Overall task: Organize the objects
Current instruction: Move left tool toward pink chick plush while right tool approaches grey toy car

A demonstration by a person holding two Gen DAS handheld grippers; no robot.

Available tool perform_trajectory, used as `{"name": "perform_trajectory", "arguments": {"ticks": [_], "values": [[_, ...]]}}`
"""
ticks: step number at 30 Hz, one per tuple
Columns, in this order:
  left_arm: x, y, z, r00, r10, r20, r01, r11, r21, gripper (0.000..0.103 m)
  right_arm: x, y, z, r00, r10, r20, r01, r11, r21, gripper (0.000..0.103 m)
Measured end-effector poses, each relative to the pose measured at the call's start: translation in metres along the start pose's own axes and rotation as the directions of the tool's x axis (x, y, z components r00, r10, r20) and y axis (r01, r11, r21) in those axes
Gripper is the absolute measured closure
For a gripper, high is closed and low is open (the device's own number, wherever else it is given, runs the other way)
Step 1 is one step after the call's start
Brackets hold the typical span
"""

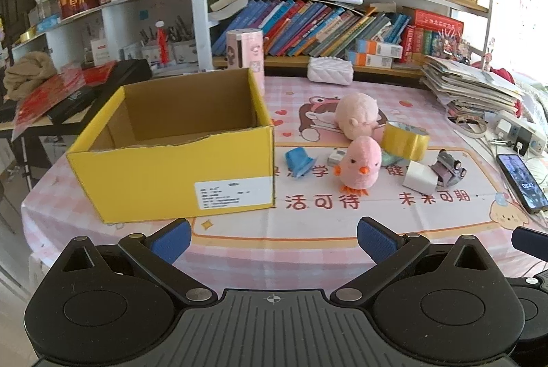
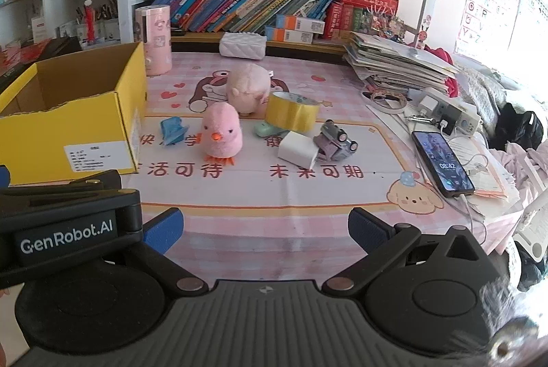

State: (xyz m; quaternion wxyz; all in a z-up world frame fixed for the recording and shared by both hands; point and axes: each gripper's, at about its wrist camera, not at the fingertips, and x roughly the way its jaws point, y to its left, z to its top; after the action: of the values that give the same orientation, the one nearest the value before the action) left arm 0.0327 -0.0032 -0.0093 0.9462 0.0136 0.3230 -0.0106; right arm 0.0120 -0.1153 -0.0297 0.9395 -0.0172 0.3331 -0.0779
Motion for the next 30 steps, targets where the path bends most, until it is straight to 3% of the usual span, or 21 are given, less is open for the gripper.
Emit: {"name": "perform_trajectory", "arguments": {"ticks": [17,30], "values": [[0.027,-0.036,0.016,0.999,-0.042,-0.003,0.042,0.998,0.044,0.0,0.029,-0.035,0.013,0.999,-0.036,-0.022,0.037,0.999,0.033,0.0],[0.061,-0.059,0.033,0.999,-0.039,-0.028,0.039,0.999,0.011,0.0,0.07,-0.077,0.033,0.996,-0.06,-0.065,0.063,0.997,0.052,0.0]]}}
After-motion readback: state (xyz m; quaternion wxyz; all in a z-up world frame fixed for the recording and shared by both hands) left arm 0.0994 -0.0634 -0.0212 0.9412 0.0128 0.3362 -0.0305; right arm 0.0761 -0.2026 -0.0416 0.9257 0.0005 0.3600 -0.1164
